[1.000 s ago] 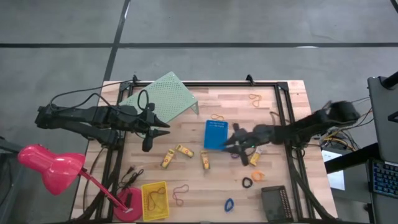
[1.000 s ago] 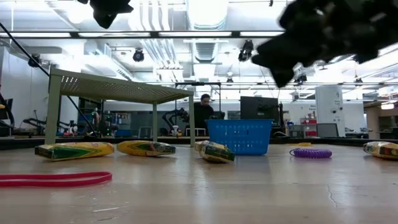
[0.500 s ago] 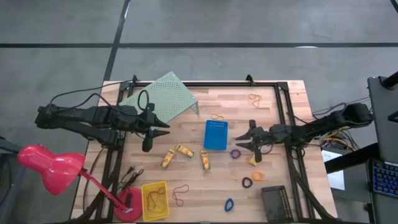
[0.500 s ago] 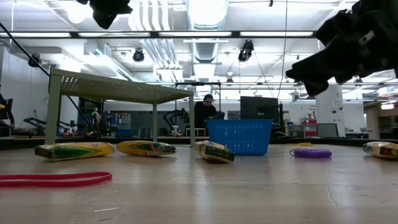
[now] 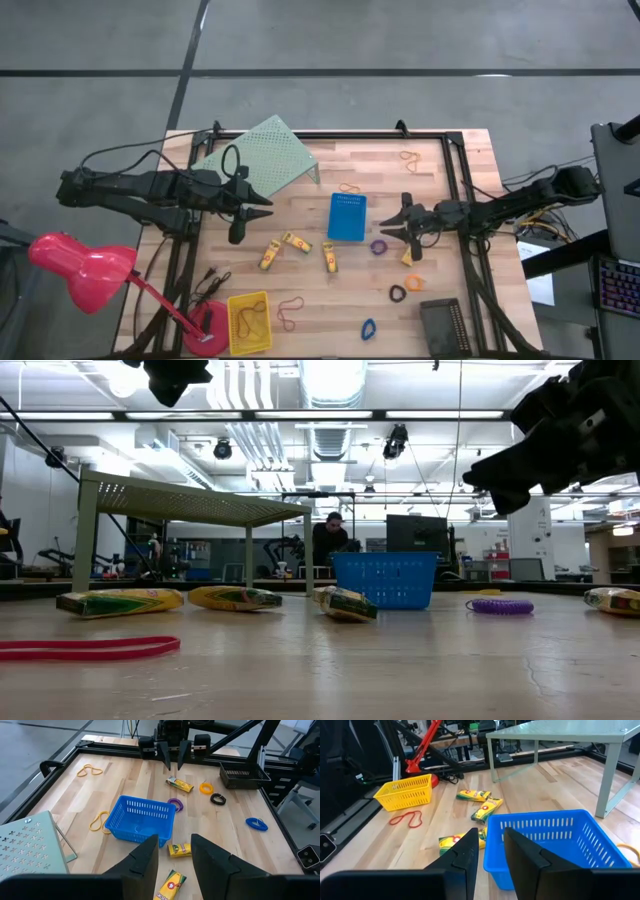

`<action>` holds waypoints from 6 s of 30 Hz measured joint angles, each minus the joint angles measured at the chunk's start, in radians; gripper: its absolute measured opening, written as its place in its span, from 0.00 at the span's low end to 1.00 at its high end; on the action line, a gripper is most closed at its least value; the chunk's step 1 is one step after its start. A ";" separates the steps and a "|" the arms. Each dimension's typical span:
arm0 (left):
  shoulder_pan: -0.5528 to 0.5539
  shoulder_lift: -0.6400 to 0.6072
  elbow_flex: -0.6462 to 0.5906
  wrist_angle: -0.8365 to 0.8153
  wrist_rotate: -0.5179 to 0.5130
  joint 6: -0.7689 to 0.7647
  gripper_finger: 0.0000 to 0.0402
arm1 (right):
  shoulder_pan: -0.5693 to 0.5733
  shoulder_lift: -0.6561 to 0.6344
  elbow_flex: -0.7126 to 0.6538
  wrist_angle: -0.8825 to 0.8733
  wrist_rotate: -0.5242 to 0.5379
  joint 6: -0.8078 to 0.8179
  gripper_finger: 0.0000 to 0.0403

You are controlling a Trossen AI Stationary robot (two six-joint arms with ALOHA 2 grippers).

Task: Pick & Place Office Desk Supplies
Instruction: Put the bottom red rubber band into the yellow basket

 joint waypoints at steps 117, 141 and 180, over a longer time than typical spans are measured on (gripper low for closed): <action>-0.429 0.897 0.130 0.187 0.089 -0.413 0.44 | 0.000 0.001 -0.001 -0.001 -0.002 -0.001 0.17; -0.428 0.959 0.123 0.182 0.223 -0.423 0.43 | 0.000 0.001 -0.001 0.000 -0.002 -0.001 0.18; -0.423 0.931 0.230 0.084 0.168 -0.391 0.00 | 0.000 0.000 -0.001 -0.001 -0.002 -0.001 0.17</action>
